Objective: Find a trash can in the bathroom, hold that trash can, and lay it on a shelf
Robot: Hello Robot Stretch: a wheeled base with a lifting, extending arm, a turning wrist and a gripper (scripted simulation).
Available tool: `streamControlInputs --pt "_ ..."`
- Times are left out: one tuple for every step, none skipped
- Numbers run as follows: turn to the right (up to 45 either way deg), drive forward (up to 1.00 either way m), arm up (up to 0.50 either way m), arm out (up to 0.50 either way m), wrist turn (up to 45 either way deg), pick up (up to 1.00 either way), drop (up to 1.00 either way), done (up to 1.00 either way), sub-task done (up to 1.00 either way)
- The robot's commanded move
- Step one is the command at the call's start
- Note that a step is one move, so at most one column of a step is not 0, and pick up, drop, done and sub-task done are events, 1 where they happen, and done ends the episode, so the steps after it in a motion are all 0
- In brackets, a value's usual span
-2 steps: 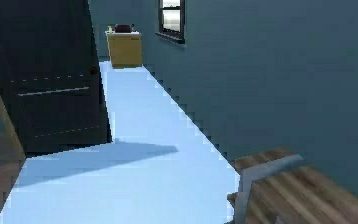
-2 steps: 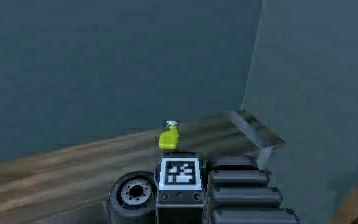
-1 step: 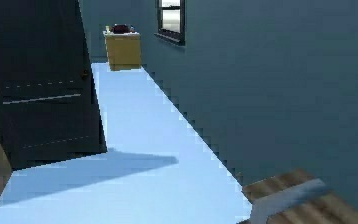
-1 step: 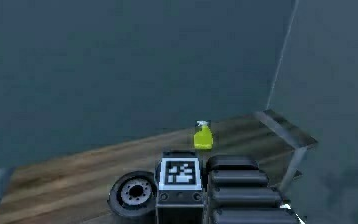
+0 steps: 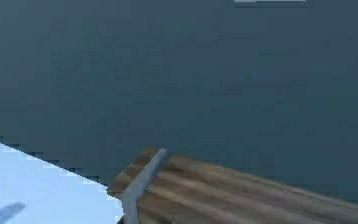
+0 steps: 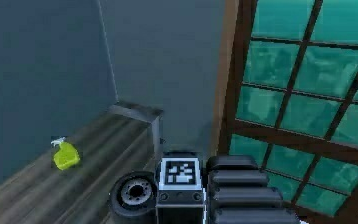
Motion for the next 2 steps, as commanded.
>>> streamControlInputs --pt "45.0 0.0 0.0 0.0 0.0 0.0 0.0 0.0 0.0" --pt "30.0 0.0 0.0 0.0 0.0 0.0 0.0 0.0 0.0"
